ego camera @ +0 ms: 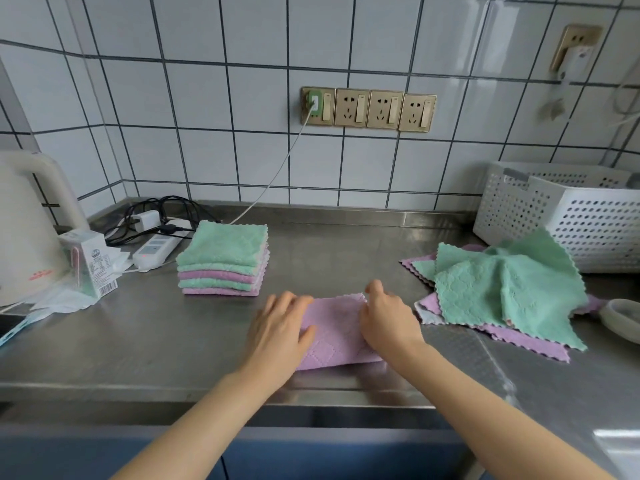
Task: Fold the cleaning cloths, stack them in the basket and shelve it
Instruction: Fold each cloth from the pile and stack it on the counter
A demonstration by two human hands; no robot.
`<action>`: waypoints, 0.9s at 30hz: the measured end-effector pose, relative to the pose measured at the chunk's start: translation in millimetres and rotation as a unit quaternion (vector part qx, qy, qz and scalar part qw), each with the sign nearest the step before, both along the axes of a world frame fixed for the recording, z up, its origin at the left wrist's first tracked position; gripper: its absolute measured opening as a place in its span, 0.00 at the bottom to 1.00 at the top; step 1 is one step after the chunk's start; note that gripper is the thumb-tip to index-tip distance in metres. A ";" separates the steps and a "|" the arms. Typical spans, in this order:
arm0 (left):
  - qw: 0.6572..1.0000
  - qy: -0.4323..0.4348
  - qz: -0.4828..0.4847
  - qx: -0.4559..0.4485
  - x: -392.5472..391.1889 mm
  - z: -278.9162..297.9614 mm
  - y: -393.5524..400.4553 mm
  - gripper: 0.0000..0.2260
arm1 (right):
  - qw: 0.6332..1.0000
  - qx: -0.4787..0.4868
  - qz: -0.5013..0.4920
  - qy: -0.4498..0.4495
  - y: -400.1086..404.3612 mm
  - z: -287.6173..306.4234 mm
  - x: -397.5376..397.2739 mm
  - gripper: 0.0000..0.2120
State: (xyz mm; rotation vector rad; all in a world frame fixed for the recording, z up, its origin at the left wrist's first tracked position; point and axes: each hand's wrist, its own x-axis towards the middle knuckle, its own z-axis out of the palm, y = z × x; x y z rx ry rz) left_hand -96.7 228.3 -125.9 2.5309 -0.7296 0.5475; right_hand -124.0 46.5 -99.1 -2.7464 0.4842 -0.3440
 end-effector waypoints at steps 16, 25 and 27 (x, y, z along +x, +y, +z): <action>0.958 0.270 0.012 -0.097 -12.0 4.1 -0.1 0.24 | 0.982 -0.063 0.081 0.159 -17.0 -29.4 -24.5 0.25; 0.679 0.476 0.007 -0.559 -0.2 12.1 -8.8 0.24 | 0.990 -0.049 0.091 0.093 -19.6 -38.1 -8.3 0.42; 0.677 0.451 -0.023 -0.581 5.9 22.6 -0.9 0.22 | 0.996 0.043 0.081 0.004 -10.2 -22.2 -5.7 0.26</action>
